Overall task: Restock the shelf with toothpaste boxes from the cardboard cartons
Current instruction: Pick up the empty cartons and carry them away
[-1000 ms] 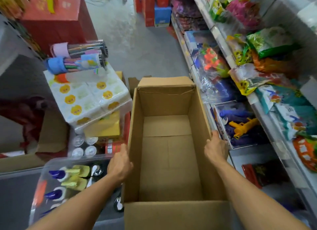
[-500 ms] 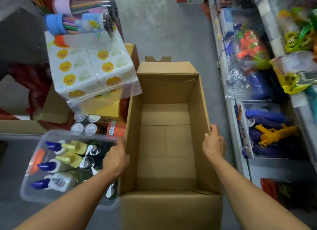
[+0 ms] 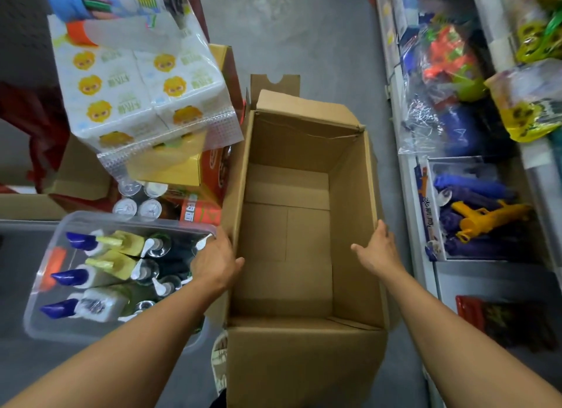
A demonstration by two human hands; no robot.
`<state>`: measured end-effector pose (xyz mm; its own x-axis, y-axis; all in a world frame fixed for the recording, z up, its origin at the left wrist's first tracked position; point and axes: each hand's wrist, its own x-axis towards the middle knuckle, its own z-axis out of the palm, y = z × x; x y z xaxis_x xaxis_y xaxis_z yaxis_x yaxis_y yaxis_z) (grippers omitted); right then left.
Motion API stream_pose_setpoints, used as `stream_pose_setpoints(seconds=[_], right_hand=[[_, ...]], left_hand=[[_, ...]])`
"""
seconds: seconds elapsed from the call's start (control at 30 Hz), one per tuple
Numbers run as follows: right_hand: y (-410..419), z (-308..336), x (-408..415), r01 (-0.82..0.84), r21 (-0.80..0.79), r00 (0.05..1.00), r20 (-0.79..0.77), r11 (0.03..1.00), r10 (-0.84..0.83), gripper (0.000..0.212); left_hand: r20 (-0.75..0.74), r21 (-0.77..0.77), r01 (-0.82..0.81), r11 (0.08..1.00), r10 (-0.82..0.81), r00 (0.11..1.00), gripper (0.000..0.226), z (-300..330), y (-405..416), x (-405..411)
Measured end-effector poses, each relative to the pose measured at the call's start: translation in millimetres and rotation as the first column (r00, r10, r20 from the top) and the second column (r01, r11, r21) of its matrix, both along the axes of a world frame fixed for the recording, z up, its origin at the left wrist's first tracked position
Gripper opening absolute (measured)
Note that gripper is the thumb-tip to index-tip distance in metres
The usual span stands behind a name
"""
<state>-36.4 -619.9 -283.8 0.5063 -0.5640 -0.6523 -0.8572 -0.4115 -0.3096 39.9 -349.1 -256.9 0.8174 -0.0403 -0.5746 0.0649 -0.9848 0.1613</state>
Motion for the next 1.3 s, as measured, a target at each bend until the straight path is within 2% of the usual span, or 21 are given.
stream_pose_setpoints(seconds=[0.1, 0.37, 0.73, 1.0, 1.23, 1.3], right_hand=[[2.7, 0.5, -2.3, -0.001, -0.013, 1.0, 0.004, 1.0, 0.001, 0.089], [21.7, 25.2, 1.7, -0.109, -0.045, 0.993, 0.048, 0.993, 0.111, 0.09], [90.9, 135.2, 18.1, -0.415, -0.064, 0.906, 0.065, 0.908, 0.418, 0.086], [183.0, 227.1, 37.1, -0.64, -0.115, 0.747, 0.139, 0.76, 0.65, 0.078], [313.9, 277.4, 59.7, -0.762, -0.197, 0.595, 0.165, 0.617, 0.787, 0.072], [359.1, 286.9, 67.3, -0.787, -0.219, 0.556, 0.152, 0.577, 0.817, 0.074]], left_hand=[[-0.009, 0.004, -0.023, 1.0, 0.023, 1.0, 0.063, -0.1, 1.8, -4.1], [0.003, 0.041, -0.038, 0.998, 0.038, 0.999, 0.066, 20.8, 1.9, -12.2], [0.096, -0.017, -0.022, 1.0, 0.023, 0.995, 0.06, 133.0, 27.7, -10.6], [0.17, -0.026, -0.128, 0.991, 0.131, 0.977, 0.052, 222.0, 122.8, -22.8], [0.225, 0.005, -0.28, 0.96, 0.272, 0.936, 0.043, 267.0, 263.4, -38.5], [0.245, 0.005, -0.319, 0.948, 0.308, 0.919, 0.047, 277.8, 312.2, -42.4]])
